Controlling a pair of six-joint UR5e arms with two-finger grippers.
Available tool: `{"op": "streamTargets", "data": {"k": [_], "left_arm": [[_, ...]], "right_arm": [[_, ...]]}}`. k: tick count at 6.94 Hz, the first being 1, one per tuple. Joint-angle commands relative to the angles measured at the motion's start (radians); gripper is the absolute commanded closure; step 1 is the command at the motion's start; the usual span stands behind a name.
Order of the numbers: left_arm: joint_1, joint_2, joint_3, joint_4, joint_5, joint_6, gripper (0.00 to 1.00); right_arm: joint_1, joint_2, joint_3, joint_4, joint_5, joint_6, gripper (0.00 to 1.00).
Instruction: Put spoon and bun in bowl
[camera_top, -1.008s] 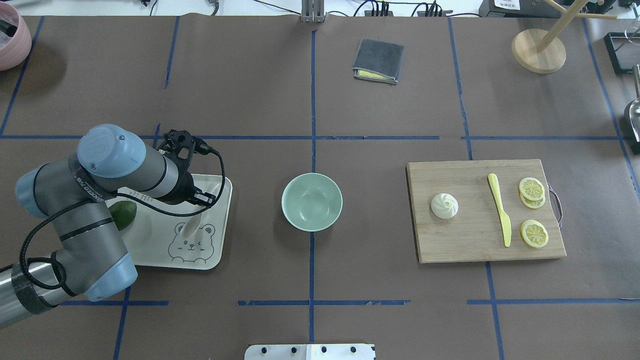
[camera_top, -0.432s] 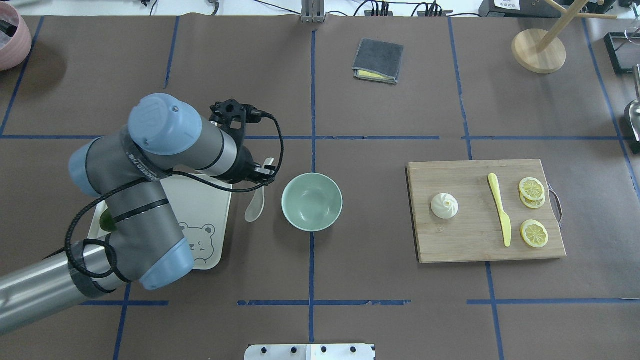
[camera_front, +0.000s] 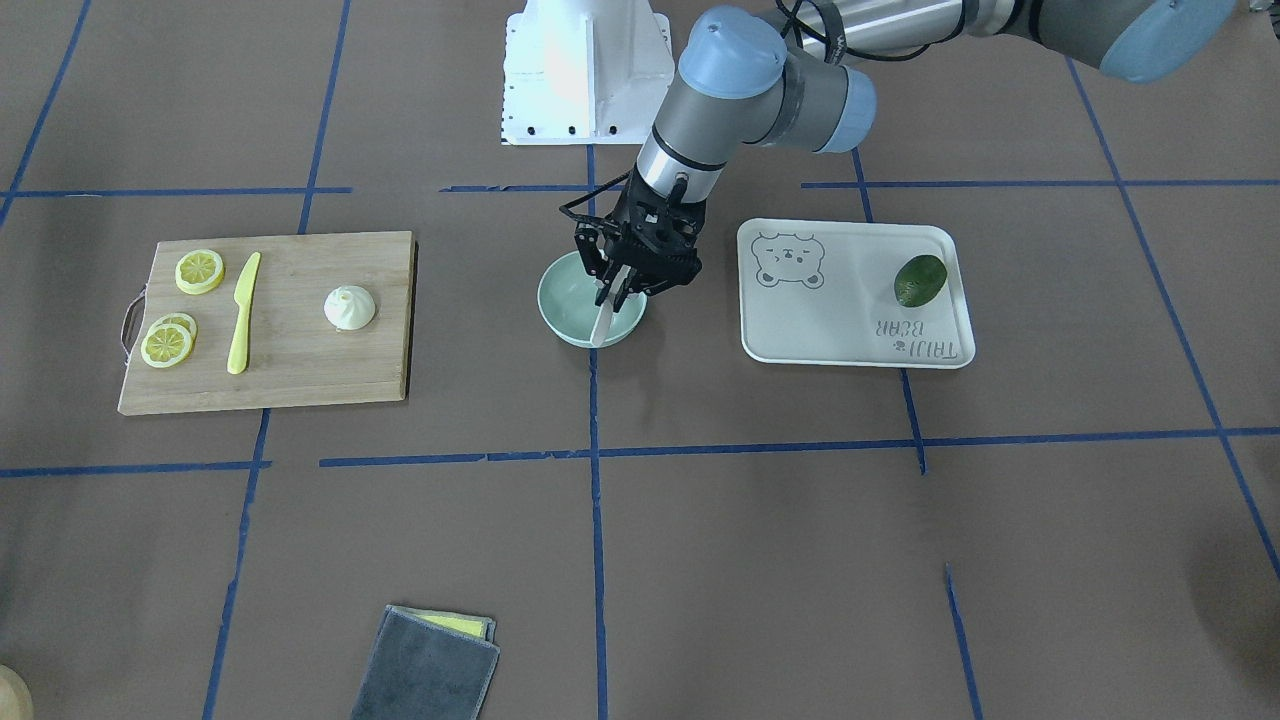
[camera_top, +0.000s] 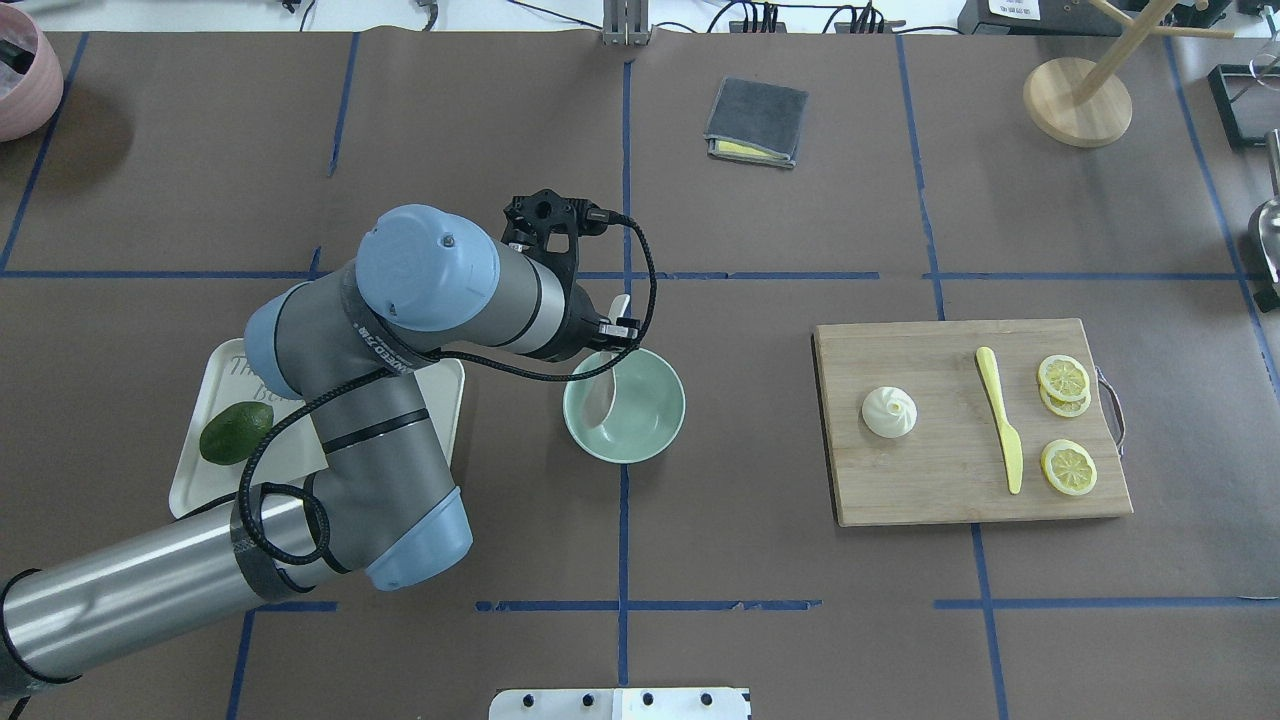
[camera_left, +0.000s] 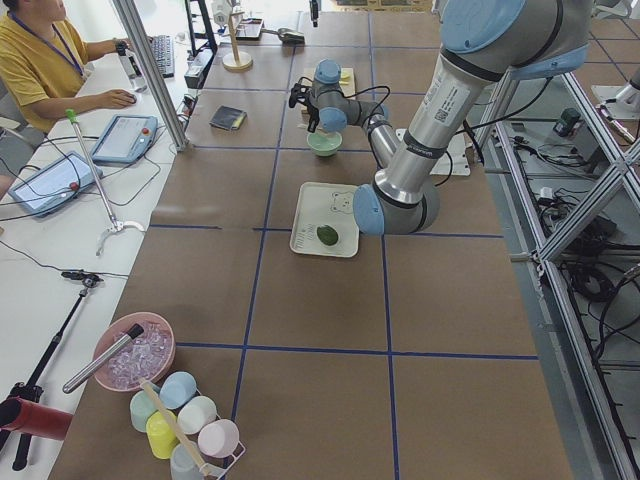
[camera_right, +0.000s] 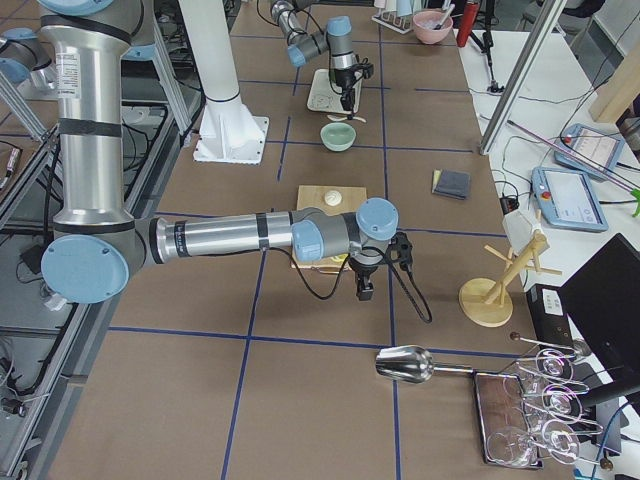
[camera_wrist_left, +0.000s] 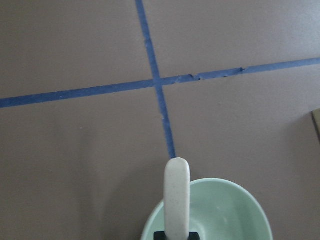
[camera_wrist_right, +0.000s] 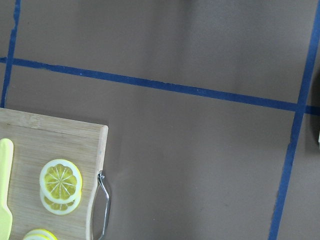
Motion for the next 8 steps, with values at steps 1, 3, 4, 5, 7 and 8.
{"op": "streamTargets", "data": {"k": [1,3,4,5,7,8], "left_arm": [[0.026,-0.004,0.019,-0.028,0.041,-0.001,0.49],[0.04,0.002,0.011,-0.025,0.093,-0.009,0.01],[0.036,0.005,-0.019,-0.023,0.092,-0.003,0.01],[0.005,0.047,-0.049,-0.023,0.084,0.008,0.01],[-0.102,0.17,-0.144,-0.014,0.0,0.202,0.02],[-0.148,0.236,-0.187,-0.014,-0.029,0.258,0.02]], "right_arm": [[-0.001,0.0,0.003,0.001,0.0,0.005,0.0],[-0.006,0.002,0.008,0.052,0.0,0.055,0.0],[-0.062,0.003,0.008,0.154,-0.002,0.184,0.0],[-0.19,0.011,0.014,0.318,-0.02,0.424,0.0],[-0.429,0.054,0.047,0.574,-0.208,0.863,0.0],[-0.514,0.111,0.081,0.568,-0.251,1.028,0.0]]}}
